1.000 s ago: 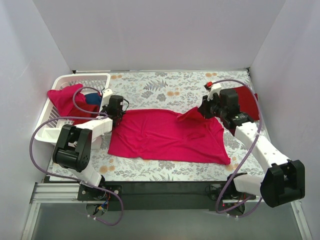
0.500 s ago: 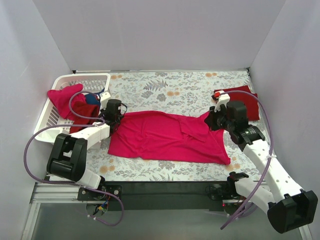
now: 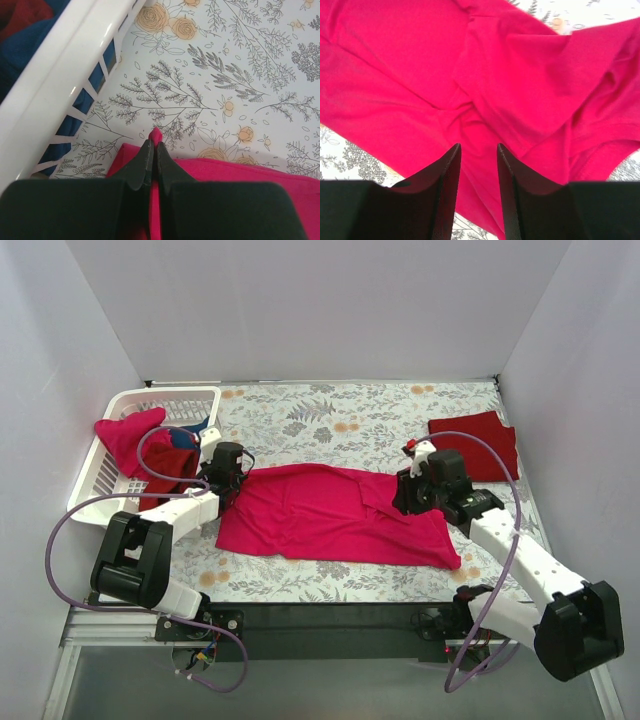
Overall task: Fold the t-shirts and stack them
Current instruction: Fold the tshirt
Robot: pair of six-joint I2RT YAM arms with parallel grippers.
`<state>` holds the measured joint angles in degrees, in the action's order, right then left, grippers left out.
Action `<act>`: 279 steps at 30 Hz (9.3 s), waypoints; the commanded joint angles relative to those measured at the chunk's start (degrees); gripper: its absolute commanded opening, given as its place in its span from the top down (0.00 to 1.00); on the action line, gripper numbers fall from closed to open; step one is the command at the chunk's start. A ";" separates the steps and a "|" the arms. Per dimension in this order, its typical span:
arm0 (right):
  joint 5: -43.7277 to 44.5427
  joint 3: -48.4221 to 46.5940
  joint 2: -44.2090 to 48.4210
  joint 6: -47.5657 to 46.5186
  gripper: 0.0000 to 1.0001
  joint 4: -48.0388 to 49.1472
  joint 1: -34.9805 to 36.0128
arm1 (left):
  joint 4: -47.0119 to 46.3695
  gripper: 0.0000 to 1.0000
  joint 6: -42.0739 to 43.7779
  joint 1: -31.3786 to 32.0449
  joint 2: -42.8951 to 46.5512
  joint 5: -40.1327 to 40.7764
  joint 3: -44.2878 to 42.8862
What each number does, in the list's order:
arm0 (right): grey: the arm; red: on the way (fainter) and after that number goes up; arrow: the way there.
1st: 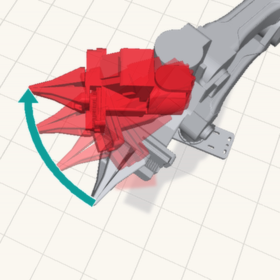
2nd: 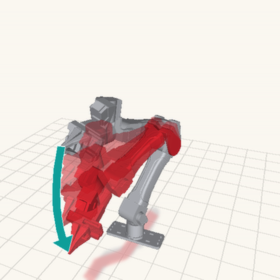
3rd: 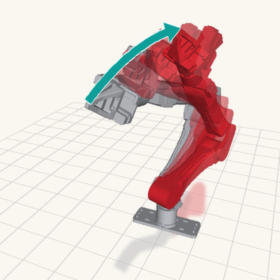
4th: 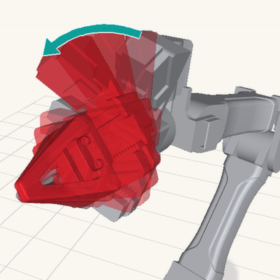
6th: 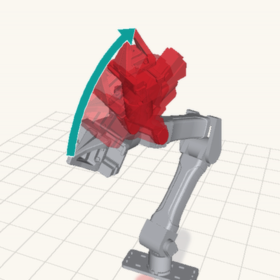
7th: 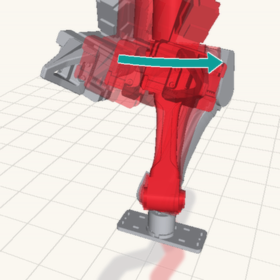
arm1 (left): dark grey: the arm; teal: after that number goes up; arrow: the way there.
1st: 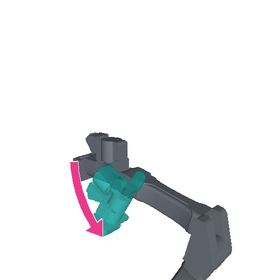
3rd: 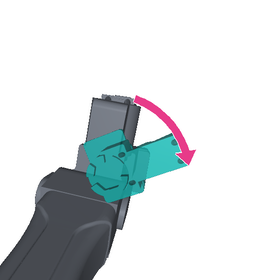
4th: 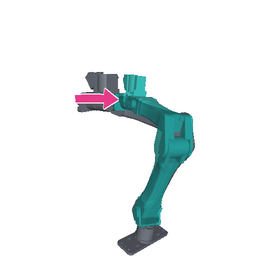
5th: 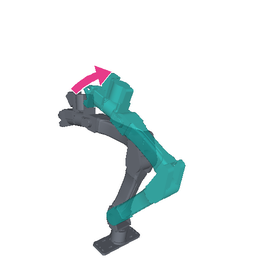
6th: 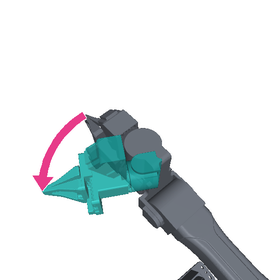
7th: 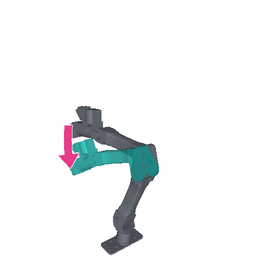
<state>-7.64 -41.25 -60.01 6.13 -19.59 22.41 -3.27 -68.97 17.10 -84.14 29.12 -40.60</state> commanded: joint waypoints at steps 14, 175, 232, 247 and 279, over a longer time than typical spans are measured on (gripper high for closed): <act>14.83 -9.72 -25.85 -1.29 0.60 13.79 12.91 | -0.07 1.00 0.77 0.21 0.38 1.02 0.08; 12.74 -8.58 -9.07 3.27 0.97 -20.48 -3.17 | -8.95 0.22 -0.46 22.98 -14.83 -3.81 -2.03; -0.27 -0.14 -6.18 6.97 0.95 -20.66 -7.56 | -9.83 0.22 -0.29 22.89 -16.14 -5.04 -1.85; 7.35 -12.26 -10.90 5.56 0.60 -6.78 -7.47 | -8.34 0.22 0.41 22.98 -12.98 -3.28 -1.85; 6.67 -3.92 -22.87 2.04 0.99 2.81 -19.15 | -6.67 0.21 -0.90 22.98 -13.24 -0.83 -0.97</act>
<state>-2.94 -45.65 -84.25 9.41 -16.71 5.02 -13.96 -69.45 40.29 -97.76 25.58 -42.63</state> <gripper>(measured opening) 0.023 0.786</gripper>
